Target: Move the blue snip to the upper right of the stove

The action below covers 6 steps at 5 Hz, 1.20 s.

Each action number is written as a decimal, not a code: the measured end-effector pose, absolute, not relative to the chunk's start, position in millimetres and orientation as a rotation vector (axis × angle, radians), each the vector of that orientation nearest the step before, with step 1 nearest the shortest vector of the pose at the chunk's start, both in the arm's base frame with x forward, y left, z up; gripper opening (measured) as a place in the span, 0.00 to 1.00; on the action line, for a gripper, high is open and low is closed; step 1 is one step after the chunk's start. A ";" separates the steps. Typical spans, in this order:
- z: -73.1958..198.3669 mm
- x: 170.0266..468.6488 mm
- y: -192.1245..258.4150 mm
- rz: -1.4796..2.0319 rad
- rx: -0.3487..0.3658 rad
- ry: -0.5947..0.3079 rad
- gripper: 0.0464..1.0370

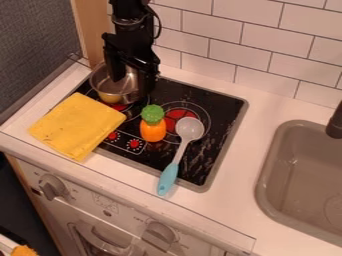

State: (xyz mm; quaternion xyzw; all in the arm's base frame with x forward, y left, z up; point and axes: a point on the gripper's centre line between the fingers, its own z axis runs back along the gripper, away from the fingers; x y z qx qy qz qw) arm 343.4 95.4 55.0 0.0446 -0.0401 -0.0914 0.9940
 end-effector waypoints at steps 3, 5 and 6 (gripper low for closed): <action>75.0 341.8 60.1 -0.258 0.039 -0.120 0.97; 81.1 303.8 -5.3 -0.365 0.020 -0.130 0.97; 58.1 271.6 -9.1 -0.321 0.009 -0.104 0.97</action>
